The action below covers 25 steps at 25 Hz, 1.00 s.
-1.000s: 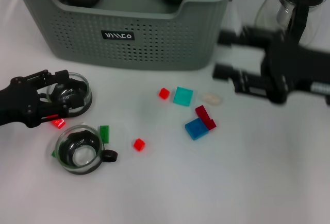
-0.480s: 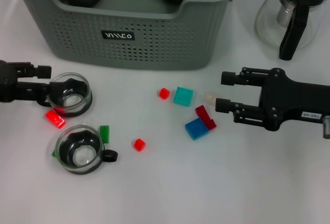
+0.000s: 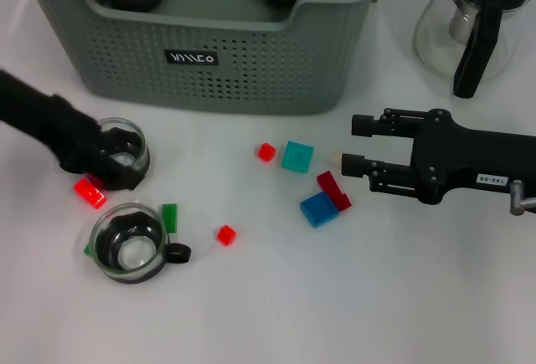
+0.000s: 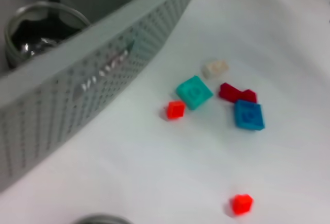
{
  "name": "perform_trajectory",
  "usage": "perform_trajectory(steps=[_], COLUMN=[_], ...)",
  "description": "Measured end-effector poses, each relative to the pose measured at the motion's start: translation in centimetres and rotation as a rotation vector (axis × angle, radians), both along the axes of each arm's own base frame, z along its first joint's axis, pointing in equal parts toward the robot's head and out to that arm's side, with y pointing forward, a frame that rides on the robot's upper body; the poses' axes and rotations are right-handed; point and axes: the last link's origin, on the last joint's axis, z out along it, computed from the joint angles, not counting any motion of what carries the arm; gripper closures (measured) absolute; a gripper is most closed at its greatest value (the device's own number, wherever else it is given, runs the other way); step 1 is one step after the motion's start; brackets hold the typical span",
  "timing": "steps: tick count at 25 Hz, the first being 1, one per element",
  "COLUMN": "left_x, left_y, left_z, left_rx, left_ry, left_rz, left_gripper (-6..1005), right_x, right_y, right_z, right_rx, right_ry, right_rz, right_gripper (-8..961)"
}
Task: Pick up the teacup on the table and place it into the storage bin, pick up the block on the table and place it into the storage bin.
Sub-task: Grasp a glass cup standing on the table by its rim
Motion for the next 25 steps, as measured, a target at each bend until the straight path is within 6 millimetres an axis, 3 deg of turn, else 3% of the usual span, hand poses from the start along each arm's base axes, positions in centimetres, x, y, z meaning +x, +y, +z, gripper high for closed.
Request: perform_trajectory(steps=[5, 11, 25], left_x=[1.2, 3.0, 3.4], left_y=[1.5, 1.6, 2.1], left_z=[-1.9, -3.4, -5.8], left_rx=[0.038, 0.067, 0.079], left_ry=[0.144, 0.251, 0.365], left_rz=[0.054, 0.082, 0.089], left_gripper=[174, 189, 238], right_x=[0.2, 0.2, 0.5], right_y=[-0.1, -0.2, -0.2], right_z=[0.0, -0.1, -0.3], right_rx=[0.002, -0.005, -0.005], right_ry=[0.005, 0.008, 0.006], right_rz=[-0.01, -0.017, -0.031], right_gripper=[312, 312, 312])
